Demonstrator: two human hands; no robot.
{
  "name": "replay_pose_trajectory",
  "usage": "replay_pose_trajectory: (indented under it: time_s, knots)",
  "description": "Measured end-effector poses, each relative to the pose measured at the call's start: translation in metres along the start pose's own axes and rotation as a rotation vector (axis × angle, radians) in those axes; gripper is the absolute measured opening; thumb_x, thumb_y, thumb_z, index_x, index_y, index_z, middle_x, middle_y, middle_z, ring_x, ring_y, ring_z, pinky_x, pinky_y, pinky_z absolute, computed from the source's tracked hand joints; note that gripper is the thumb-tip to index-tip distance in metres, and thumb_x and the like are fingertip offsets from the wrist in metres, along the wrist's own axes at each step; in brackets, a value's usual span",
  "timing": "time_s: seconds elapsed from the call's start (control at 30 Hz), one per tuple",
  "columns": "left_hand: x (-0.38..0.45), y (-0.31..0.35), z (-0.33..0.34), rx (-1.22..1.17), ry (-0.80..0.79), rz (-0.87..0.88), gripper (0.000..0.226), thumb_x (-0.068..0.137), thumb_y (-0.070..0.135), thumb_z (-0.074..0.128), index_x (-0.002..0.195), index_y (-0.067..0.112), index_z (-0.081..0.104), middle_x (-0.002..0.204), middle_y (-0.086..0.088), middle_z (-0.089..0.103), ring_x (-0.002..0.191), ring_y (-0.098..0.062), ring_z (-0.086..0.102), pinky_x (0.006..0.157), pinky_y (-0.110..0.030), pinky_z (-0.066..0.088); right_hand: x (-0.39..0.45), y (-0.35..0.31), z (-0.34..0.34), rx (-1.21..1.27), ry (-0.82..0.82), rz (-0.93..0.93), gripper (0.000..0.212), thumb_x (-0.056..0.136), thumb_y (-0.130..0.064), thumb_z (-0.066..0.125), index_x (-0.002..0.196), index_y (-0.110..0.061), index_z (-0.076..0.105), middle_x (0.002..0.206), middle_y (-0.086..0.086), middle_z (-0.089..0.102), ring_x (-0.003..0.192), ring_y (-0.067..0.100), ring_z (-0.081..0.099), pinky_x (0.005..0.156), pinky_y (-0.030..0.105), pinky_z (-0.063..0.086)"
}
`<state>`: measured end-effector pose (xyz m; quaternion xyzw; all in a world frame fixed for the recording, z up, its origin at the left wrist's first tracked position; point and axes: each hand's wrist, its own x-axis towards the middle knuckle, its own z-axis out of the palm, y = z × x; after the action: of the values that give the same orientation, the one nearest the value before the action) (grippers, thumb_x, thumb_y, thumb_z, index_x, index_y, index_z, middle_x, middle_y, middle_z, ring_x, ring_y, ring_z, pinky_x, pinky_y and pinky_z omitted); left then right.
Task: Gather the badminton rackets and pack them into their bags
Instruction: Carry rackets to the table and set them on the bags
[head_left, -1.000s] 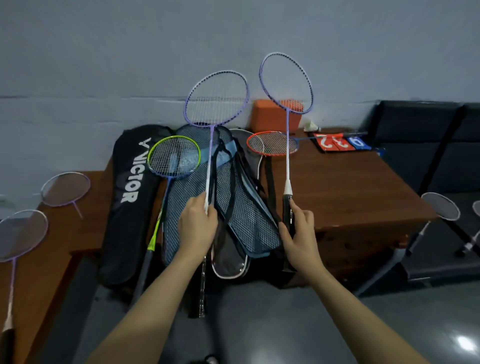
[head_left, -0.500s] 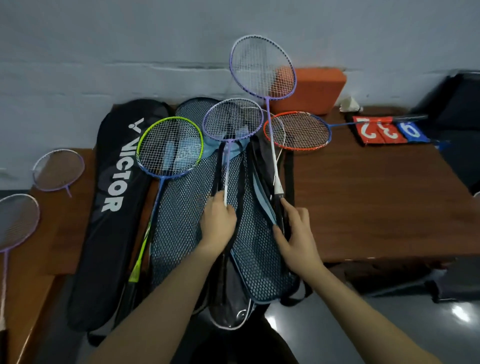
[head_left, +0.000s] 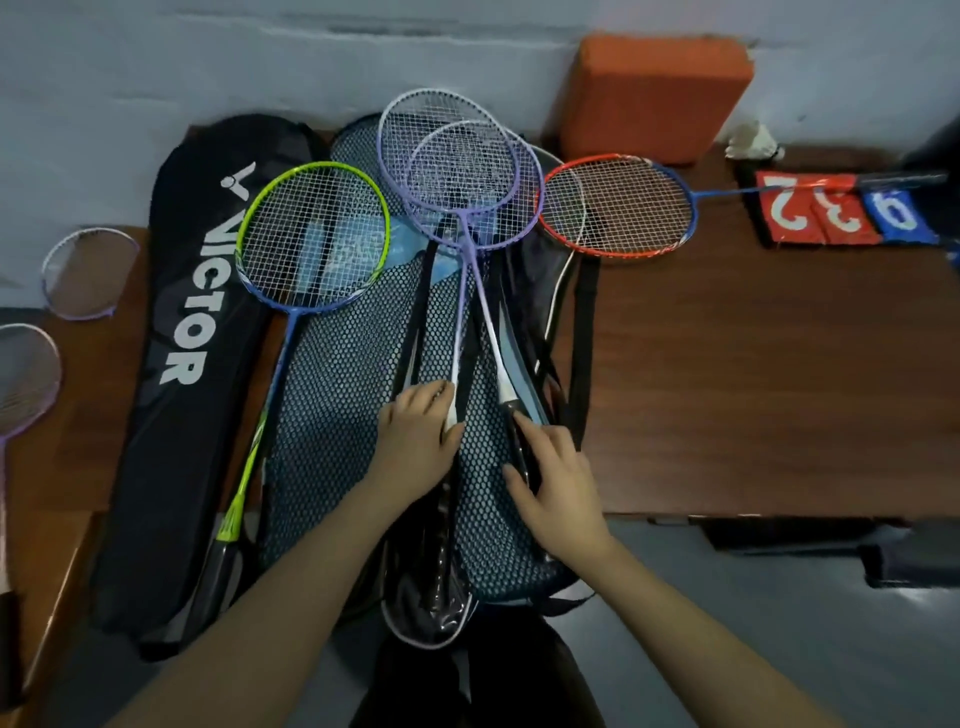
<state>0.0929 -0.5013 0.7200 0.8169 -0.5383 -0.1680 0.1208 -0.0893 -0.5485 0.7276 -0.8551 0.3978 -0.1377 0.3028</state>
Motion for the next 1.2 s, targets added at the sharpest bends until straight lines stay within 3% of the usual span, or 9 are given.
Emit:
replay_pose_trajectory:
  time_s: [0.17,0.33,0.47,0.67,0.83,0.97,1.1,1.2]
  knots:
    - [-0.011,0.000,0.000,0.004,-0.014,-0.021,0.051,0.097,0.036,0.036,0.144,0.018,0.027,0.151,0.002,0.025,0.139,-0.016,0.017,0.110,-0.038,0.012,0.006,0.002,0.020,-0.065,-0.058,0.021,0.059,0.090,-0.037,0.051,0.143,-0.024,0.031,0.112,0.001,0.050,0.110,0.018,0.047,0.084,0.028,0.024]
    - [-0.021,-0.006,-0.003,0.006,-0.011,-0.021,0.046,0.097,0.033,0.039,0.140,0.018,0.034,0.149,-0.001,0.028,0.138,-0.018,0.021,0.110,-0.037,0.015,0.022,-0.005,0.024,-0.148,-0.060,0.003,0.046,0.090,-0.039,0.042,0.132,-0.021,0.048,0.106,0.005,0.052,0.102,0.028,0.050,0.082,0.036,0.025]
    - [-0.025,-0.019,-0.019,-0.046,0.048,-0.077,0.046,0.096,0.031,0.042,0.139,0.016,0.035,0.146,-0.002,0.032,0.135,-0.020,0.023,0.109,-0.037,0.018,0.038,-0.021,0.022,-0.139,0.007,-0.001,0.033,0.091,-0.026,0.053,0.122,-0.015,0.056,0.109,0.009,0.050,0.102,0.030,0.047,0.083,0.033,0.021]
    - [-0.044,-0.090,-0.051,-0.113,0.197,-0.230,0.044,0.091,0.029,0.052,0.130,0.009,0.047,0.130,-0.010,0.048,0.122,-0.029,0.040,0.100,-0.044,0.032,0.067,-0.074,0.047,-0.075,-0.021,-0.117,0.033,0.090,-0.024,0.051,0.122,-0.018,0.057,0.107,0.004,0.052,0.102,0.023,0.049,0.083,0.031,0.022]
    - [-0.063,-0.150,-0.064,0.020,0.117,-0.316,0.049,0.086,0.039,0.058,0.125,0.011,0.049,0.123,-0.012,0.049,0.113,-0.033,0.043,0.092,-0.045,0.036,0.096,-0.127,0.089,-0.111,-0.139,-0.213,0.029,0.094,-0.025,0.049,0.123,-0.022,0.056,0.107,0.000,0.053,0.104,0.022,0.048,0.078,0.033,0.022]
    - [-0.061,-0.176,-0.062,0.083,0.045,-0.225,0.052,0.083,0.042,0.059,0.126,0.015,0.049,0.122,-0.009,0.046,0.113,-0.030,0.038,0.092,-0.041,0.031,0.127,-0.157,0.129,-0.224,-0.199,-0.173,0.036,0.097,-0.034,0.043,0.132,-0.027,0.047,0.115,0.000,0.051,0.111,0.022,0.044,0.083,0.034,0.021]
    - [-0.059,-0.186,-0.059,-0.023,0.045,-0.227,0.044,0.089,0.036,0.051,0.131,0.024,0.045,0.124,0.002,0.044,0.119,-0.023,0.025,0.094,-0.036,0.017,0.145,-0.171,0.157,-0.326,-0.160,-0.145,0.043,0.096,-0.037,0.043,0.137,-0.026,0.040,0.118,0.004,0.052,0.112,0.026,0.044,0.091,0.039,0.023]
    - [-0.061,-0.190,-0.056,-0.127,0.091,-0.244,0.037,0.088,0.026,0.051,0.125,0.024,0.051,0.120,0.006,0.054,0.120,-0.020,0.025,0.094,-0.034,0.013,0.151,-0.175,0.168,-0.369,-0.186,-0.152,0.041,0.096,-0.039,0.043,0.135,-0.028,0.043,0.121,0.002,0.051,0.114,0.023,0.042,0.089,0.037,0.019]
